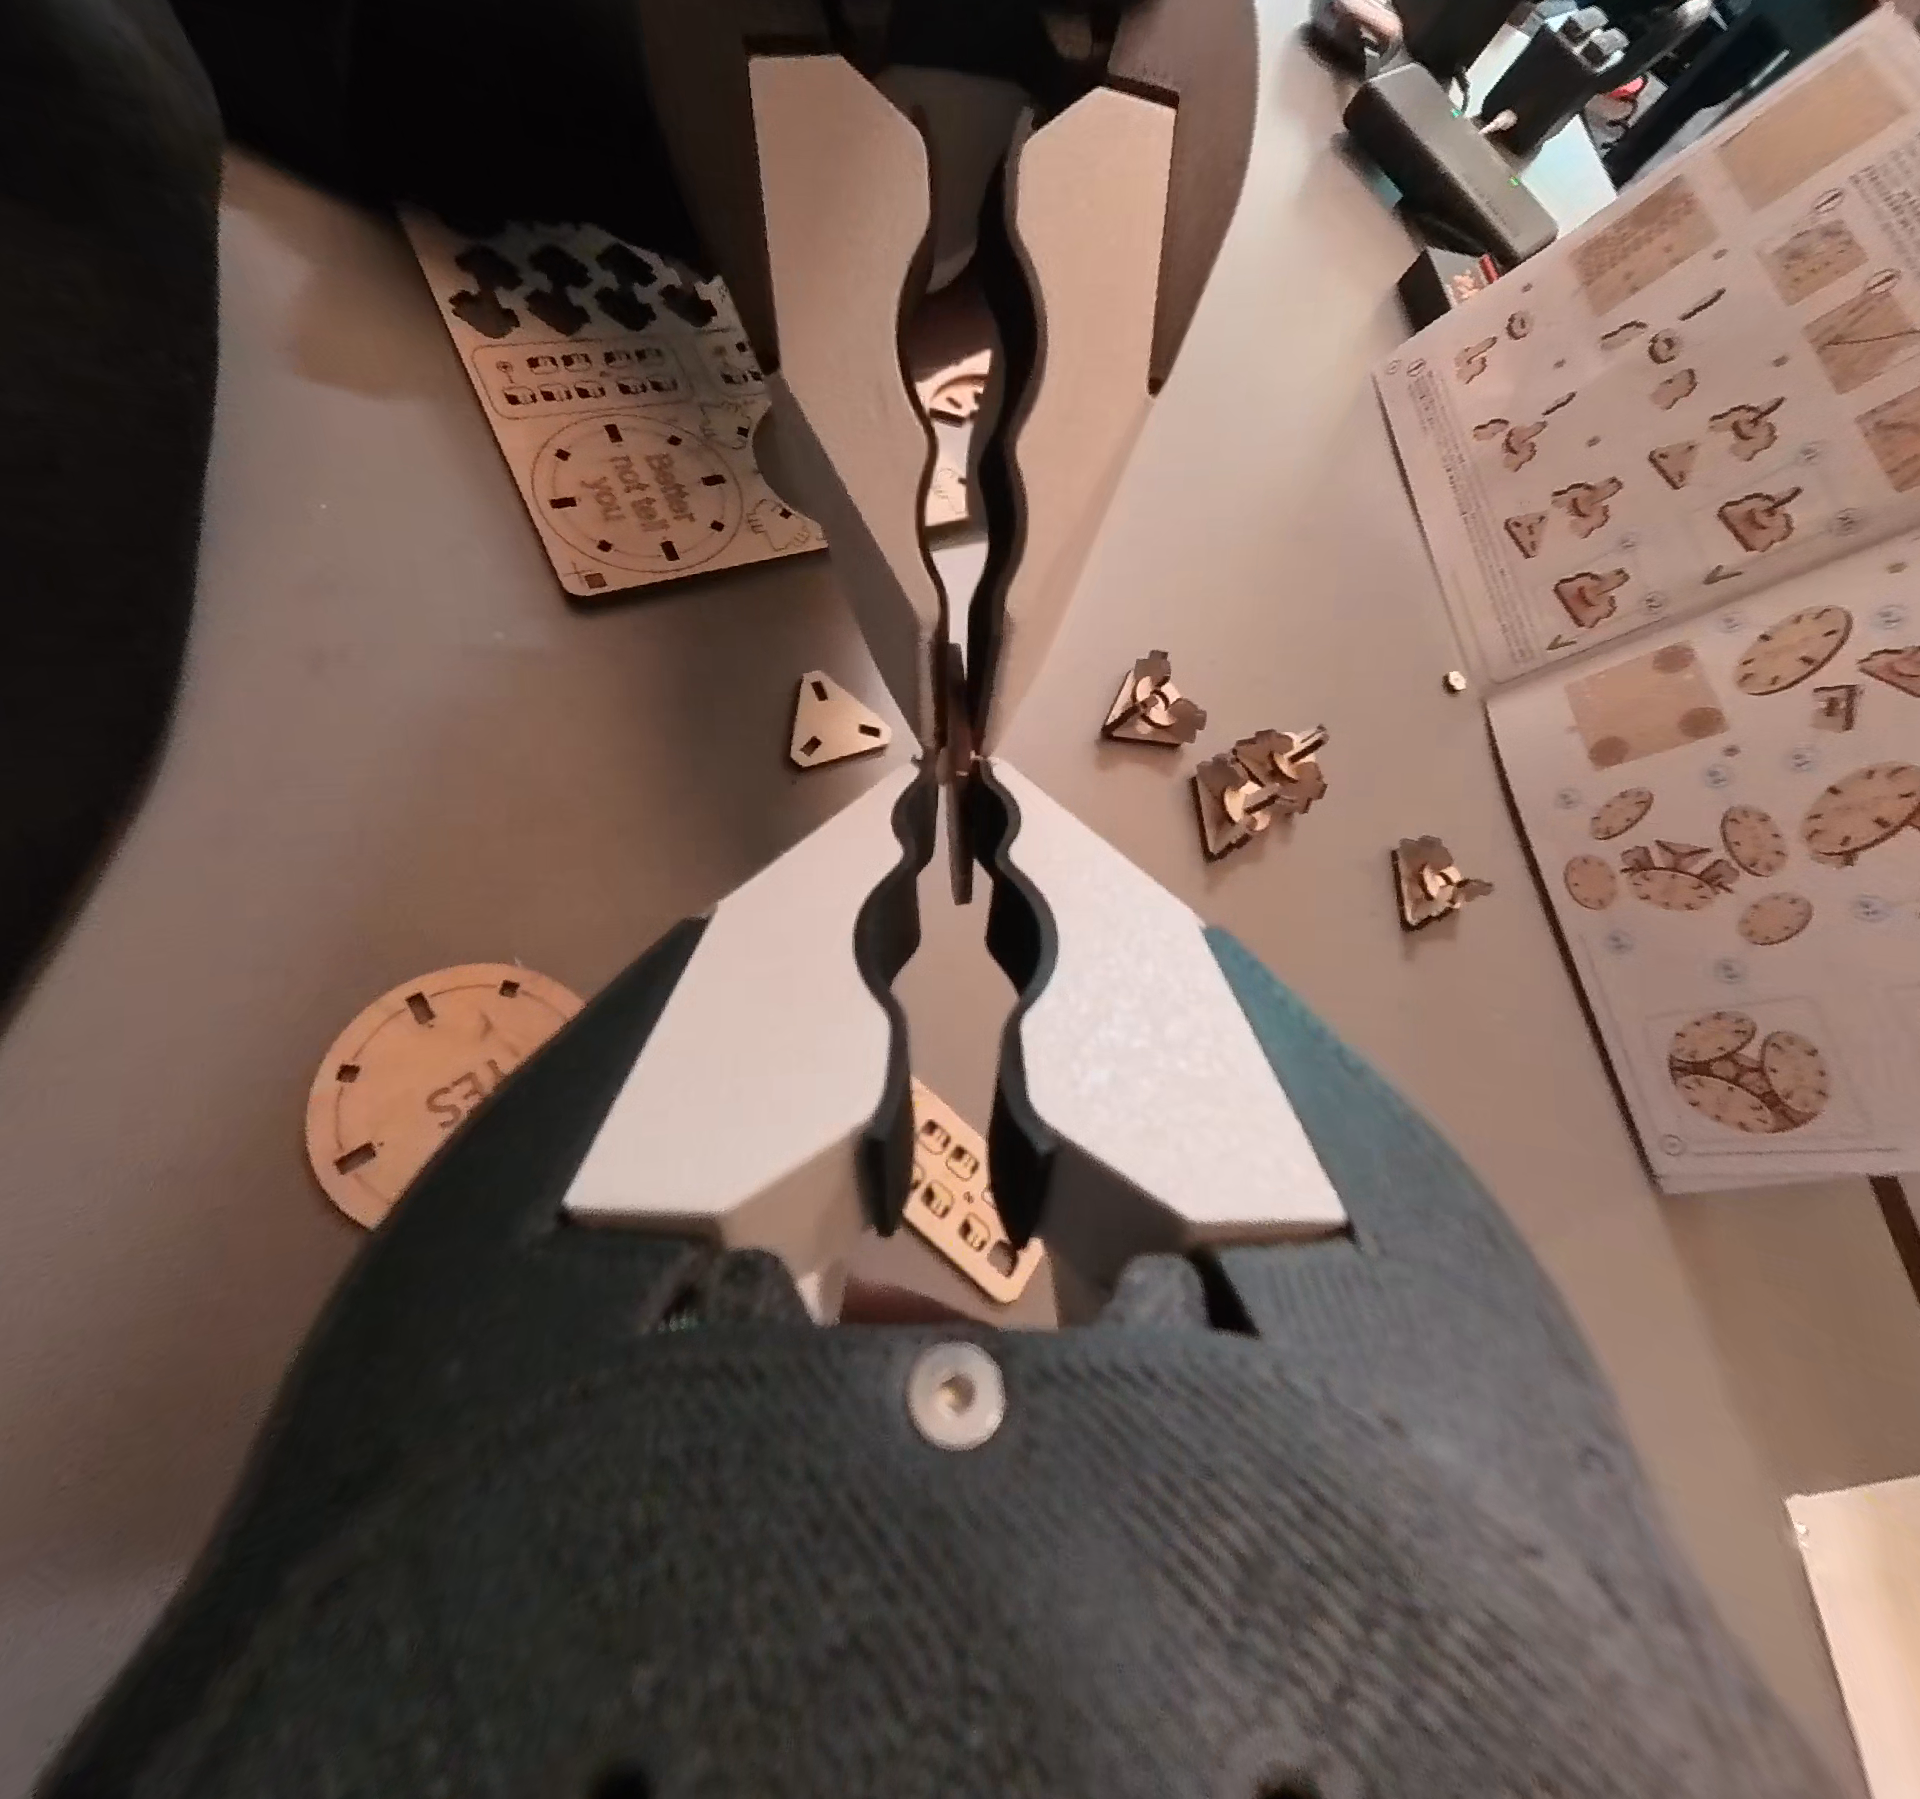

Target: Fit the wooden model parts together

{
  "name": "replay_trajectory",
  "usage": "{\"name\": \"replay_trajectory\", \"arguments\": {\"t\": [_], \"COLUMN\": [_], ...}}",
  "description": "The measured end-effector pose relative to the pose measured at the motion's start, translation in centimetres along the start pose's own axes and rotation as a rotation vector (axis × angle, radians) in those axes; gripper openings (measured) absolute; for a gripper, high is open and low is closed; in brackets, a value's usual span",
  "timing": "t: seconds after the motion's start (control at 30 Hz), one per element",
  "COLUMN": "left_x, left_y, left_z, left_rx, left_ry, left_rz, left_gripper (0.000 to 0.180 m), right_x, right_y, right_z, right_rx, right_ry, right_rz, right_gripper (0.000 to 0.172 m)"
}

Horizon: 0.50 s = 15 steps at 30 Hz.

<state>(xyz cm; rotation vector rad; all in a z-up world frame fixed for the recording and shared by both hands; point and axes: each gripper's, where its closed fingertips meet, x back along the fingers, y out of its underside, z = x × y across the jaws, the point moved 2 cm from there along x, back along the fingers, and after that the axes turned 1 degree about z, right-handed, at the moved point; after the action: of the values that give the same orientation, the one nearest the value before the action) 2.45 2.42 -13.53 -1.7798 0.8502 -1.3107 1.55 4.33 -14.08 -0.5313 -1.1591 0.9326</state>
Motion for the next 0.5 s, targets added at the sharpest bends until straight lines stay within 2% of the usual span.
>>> {"name": "replay_trajectory", "arguments": {"t": [0.2,0.5], "left_x": [0.2,-0.4], "left_y": [0.5,1.8], "left_z": [-0.2,0.4], "left_rx": [0.000,0.084], "left_ry": [0.012,0.153], "left_rz": [-0.018,0.000], "left_gripper": [0.001,0.001], "right_x": [-0.6,-1.3], "right_y": [0.1,1.3], "right_z": [0.0,-1.2], "right_rx": [-0.031,-0.172], "right_ry": [0.021,-0.077], "right_rz": [0.025,0.082], "right_gripper": [0.004,0.004]}}
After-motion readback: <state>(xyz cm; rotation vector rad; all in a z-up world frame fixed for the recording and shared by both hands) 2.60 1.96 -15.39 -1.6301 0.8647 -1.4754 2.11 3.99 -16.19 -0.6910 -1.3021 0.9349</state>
